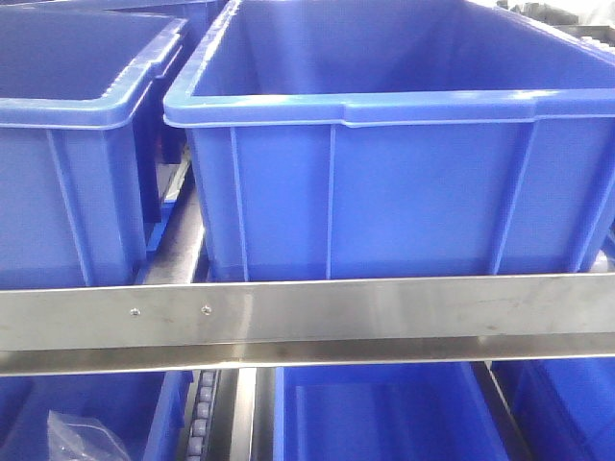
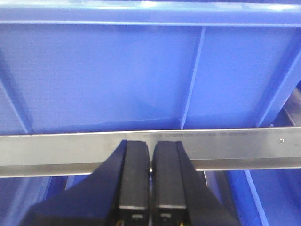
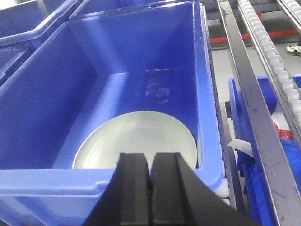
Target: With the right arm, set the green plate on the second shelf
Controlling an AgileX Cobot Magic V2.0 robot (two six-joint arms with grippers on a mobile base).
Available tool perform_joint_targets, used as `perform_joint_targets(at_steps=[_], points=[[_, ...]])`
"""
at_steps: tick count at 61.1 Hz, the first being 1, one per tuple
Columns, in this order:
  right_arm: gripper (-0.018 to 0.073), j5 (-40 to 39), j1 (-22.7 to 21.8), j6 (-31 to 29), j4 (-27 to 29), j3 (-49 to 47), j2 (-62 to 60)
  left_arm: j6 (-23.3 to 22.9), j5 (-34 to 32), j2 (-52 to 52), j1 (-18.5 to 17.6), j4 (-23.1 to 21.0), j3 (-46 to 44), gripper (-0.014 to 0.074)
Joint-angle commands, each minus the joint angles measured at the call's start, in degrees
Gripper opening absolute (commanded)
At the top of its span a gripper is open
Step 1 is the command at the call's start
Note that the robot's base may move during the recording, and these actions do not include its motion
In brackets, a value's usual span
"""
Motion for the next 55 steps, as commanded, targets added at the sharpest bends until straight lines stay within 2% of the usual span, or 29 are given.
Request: perform_joint_targets(at_steps=[1,31,40,55], points=[[0.0049,-5.3,-0.1,-0.5,-0.7,-1.4,-0.2,0.0,-4.7,-1.2,-0.1,-0.1,2.3,0.0124],[0.0049,-4.6,-0.1,-0.8,-0.8,-1.2,-0.6,0.0,-4.7,-1.2,-0.1,-0.1,2.3,0.0124],[0.0049,-1.8,-3.8,-1.6,-1.0,3.0,-8.3,0.0,-4.7,-1.2,-0.1,-0.1,2.3,0.0124],[0.0049,-1.4,-11.6,-1.6,-1.0,17.3,-28.5,0.0,-4.7,-1.2,-0.1,-0.1,2.3,0.0124]])
